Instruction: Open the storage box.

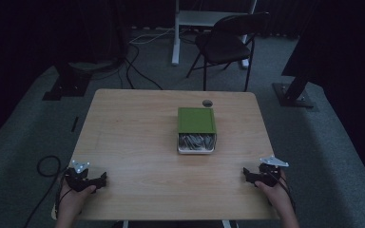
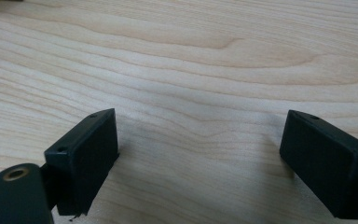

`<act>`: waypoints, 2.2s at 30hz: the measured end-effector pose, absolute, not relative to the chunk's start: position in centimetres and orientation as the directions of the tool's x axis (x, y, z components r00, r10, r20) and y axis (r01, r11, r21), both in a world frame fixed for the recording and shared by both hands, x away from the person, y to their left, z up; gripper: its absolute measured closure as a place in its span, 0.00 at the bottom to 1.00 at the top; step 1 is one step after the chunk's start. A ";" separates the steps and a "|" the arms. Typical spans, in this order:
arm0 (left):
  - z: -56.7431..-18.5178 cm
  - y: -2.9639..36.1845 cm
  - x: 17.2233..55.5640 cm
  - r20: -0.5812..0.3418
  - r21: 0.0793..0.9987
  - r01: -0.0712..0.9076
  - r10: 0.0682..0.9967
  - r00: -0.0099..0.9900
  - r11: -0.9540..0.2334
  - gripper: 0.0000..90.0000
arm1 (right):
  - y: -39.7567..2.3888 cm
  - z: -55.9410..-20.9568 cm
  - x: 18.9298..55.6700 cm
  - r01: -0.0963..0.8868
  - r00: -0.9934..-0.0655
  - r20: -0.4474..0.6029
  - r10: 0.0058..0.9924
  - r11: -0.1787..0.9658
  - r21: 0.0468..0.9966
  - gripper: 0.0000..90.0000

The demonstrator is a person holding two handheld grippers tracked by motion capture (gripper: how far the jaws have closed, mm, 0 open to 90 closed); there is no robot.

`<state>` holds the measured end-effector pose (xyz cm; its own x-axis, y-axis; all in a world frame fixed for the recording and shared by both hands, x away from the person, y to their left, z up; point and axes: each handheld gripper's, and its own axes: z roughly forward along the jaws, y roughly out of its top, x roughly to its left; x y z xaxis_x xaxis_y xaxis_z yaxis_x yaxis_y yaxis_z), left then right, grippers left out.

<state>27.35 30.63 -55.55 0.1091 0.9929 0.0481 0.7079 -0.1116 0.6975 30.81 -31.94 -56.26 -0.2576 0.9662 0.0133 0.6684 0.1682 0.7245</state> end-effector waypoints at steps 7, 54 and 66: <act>-55.3 29.5 27.4 0.084 0.706 0.686 0.983 0.165 -0.176 0.02 | -31.9 -56.3 30.8 0.668 -0.258 0.013 0.966 0.168 0.725 0.12; -53.8 19.2 29.0 0.197 0.721 0.525 0.860 0.470 -0.452 0.02 | -31.9 -56.3 30.8 0.668 -0.258 0.013 0.966 0.168 0.725 0.12; -53.6 16.3 29.4 0.241 0.727 0.456 0.813 0.531 -0.514 0.02 | -31.9 -56.3 30.8 0.668 -0.257 0.014 0.966 0.168 0.725 0.12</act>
<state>29.43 16.25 -53.58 0.5307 0.8125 0.2411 0.4564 -0.5137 0.7265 30.81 -31.94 -56.26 -0.2574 0.9662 0.0138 0.6681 0.1676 0.7250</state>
